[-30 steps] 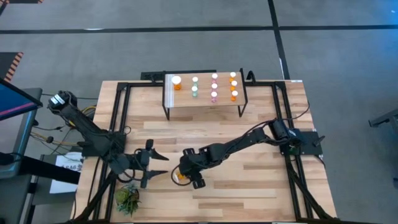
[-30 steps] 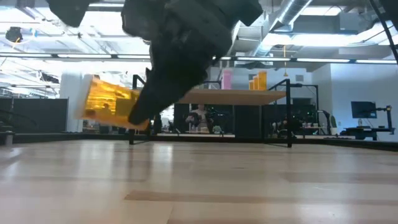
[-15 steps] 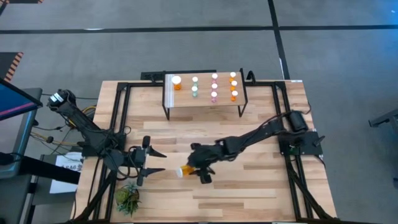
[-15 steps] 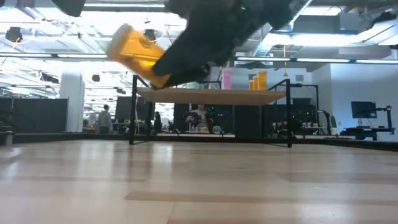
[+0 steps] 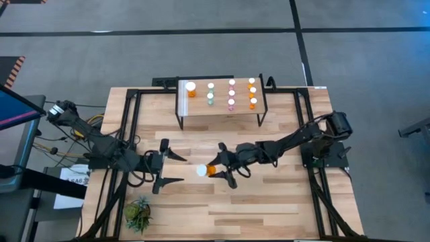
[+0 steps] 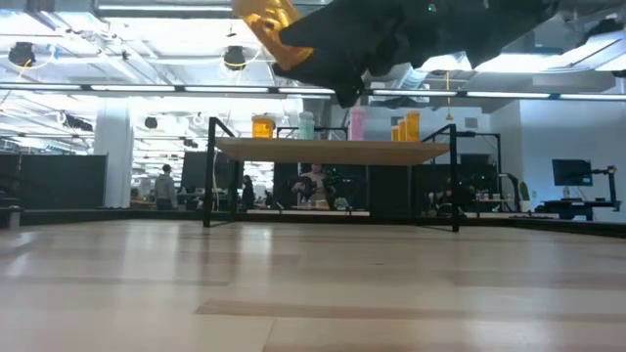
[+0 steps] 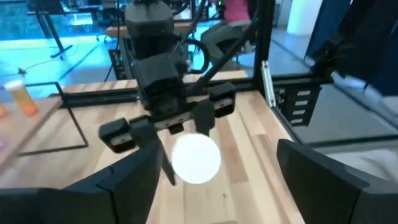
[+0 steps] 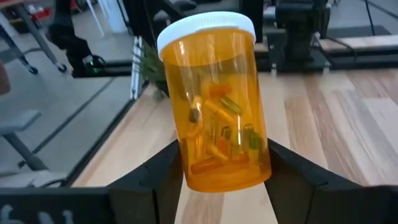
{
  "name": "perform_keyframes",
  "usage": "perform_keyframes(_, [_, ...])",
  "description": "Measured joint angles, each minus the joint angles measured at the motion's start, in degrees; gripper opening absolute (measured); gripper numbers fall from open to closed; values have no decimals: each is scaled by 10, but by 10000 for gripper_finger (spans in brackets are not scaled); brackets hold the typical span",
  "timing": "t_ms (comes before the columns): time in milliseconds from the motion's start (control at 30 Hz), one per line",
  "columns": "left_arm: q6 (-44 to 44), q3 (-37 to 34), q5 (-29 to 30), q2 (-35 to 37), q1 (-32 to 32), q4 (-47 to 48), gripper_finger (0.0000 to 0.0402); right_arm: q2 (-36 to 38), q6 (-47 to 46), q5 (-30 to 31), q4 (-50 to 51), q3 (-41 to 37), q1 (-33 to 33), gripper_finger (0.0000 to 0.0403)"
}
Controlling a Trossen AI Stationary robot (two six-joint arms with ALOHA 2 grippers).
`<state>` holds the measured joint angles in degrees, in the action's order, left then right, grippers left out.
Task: Pick and place medicine bottles onto shelf by color
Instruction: Put the large orange pill bottle on the shelf aligned with the other large orange pill bottle
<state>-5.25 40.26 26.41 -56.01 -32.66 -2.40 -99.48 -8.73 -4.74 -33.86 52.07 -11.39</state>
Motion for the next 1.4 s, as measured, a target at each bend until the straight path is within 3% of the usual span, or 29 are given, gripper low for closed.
perform_keyframes(133, [5, 76, -21, -34, 27, 95, 316, 0, 1, 1, -16, 0, 3, 214])
perform_keyframes(300, [-3, 211, -35, -119, 47, 296, 319, -1, 2, 3, -46, 0, 3, 214])
perform_keyframes(600, [17, 356, -54, -232, 57, 394, 319, -1, 1, 3, -61, 0, 2, 214])
perform_keyframes(800, [14, 385, -86, -284, 84, 422, 319, -1, -3, 3, -60, 0, 2, 214])
perform_keyframes(1133, [16, 388, -83, -289, 101, 425, 318, -1, -3, 3, -57, 0, 2, 214])
perform_keyframes(1400, [3, 388, -82, -289, 100, 448, 283, -1, -3, 3, -57, 0, 2, 214])
